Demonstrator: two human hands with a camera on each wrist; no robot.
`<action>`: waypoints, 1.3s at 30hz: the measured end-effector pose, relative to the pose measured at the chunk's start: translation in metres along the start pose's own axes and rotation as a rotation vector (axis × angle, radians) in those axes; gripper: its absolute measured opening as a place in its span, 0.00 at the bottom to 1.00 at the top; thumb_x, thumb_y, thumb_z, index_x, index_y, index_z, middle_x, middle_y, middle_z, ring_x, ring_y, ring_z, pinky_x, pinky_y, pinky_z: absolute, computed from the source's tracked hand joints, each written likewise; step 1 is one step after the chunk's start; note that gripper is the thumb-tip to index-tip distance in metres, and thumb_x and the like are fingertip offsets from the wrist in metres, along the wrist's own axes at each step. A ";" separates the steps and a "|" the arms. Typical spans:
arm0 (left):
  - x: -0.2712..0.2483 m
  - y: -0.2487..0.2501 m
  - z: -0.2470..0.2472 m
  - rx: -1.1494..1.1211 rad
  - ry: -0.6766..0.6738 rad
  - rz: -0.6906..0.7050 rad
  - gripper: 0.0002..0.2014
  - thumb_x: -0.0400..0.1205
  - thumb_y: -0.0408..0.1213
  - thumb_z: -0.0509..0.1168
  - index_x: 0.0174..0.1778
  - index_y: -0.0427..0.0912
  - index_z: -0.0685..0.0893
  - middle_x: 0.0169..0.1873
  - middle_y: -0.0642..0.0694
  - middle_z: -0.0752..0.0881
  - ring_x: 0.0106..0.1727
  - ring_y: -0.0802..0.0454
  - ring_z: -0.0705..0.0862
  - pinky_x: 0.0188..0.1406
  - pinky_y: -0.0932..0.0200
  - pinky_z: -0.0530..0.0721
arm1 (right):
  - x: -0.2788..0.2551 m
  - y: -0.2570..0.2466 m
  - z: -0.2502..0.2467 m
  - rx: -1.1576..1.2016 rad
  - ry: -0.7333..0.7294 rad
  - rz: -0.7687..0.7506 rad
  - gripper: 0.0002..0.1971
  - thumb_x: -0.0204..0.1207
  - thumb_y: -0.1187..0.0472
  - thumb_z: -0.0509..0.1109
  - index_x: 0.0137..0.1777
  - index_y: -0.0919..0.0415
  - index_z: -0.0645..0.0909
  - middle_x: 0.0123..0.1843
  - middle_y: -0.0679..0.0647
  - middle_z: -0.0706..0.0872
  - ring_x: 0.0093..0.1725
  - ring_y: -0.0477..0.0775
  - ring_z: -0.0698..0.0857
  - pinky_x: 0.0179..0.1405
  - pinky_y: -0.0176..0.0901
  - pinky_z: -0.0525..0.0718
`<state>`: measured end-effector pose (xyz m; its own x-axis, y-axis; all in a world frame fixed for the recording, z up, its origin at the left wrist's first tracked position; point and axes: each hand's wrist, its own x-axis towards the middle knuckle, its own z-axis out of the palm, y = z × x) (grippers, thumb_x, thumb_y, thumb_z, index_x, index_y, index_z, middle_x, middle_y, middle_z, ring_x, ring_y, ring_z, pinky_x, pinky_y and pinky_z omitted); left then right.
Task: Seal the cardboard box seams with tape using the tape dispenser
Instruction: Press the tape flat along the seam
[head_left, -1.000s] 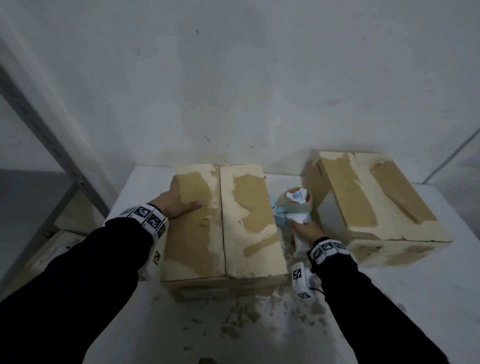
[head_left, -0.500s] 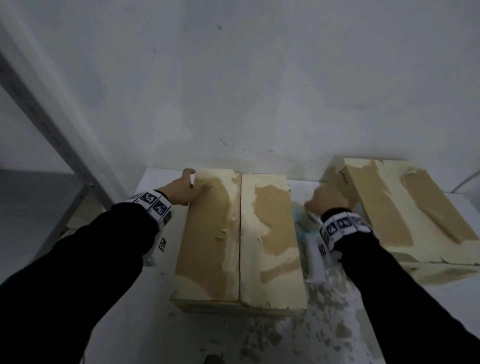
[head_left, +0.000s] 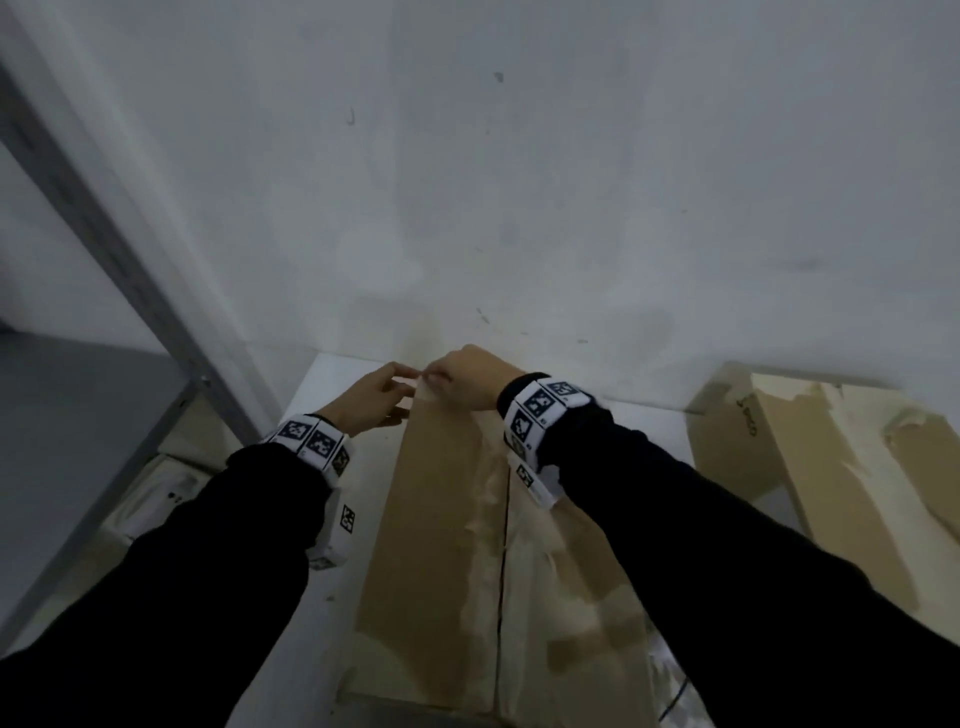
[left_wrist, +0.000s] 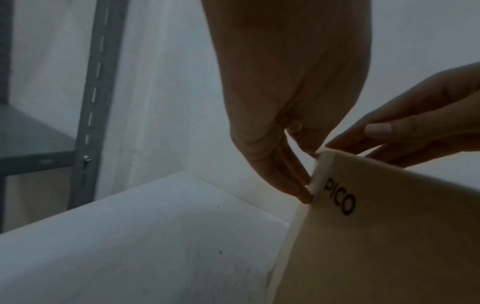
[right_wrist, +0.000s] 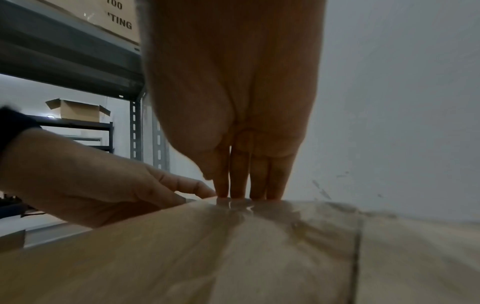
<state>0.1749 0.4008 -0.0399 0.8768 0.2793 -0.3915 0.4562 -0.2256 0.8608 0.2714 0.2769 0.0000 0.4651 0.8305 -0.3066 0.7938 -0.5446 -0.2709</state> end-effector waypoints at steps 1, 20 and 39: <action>0.000 -0.003 -0.002 -0.014 0.005 -0.007 0.12 0.87 0.37 0.52 0.64 0.41 0.75 0.54 0.45 0.84 0.48 0.51 0.85 0.55 0.60 0.81 | 0.004 0.000 0.002 -0.009 0.016 0.005 0.19 0.88 0.59 0.51 0.69 0.64 0.79 0.68 0.61 0.83 0.66 0.63 0.80 0.63 0.48 0.76; 0.005 -0.021 0.017 -0.110 0.021 -0.101 0.14 0.84 0.34 0.58 0.65 0.47 0.79 0.57 0.42 0.83 0.50 0.51 0.83 0.57 0.51 0.81 | 0.023 0.014 0.016 0.074 -0.005 0.072 0.20 0.89 0.55 0.50 0.72 0.59 0.77 0.74 0.60 0.78 0.72 0.62 0.74 0.71 0.48 0.69; 0.008 -0.007 0.021 -0.149 -0.059 -0.025 0.25 0.86 0.56 0.46 0.74 0.49 0.72 0.66 0.48 0.79 0.65 0.49 0.79 0.67 0.53 0.76 | 0.009 0.020 0.020 0.114 -0.149 0.138 0.20 0.89 0.55 0.47 0.75 0.63 0.68 0.71 0.66 0.78 0.69 0.64 0.77 0.62 0.46 0.72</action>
<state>0.1823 0.3855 -0.0558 0.8749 0.2264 -0.4281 0.4542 -0.0769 0.8876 0.2837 0.2708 -0.0265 0.4966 0.7252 -0.4770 0.6731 -0.6687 -0.3159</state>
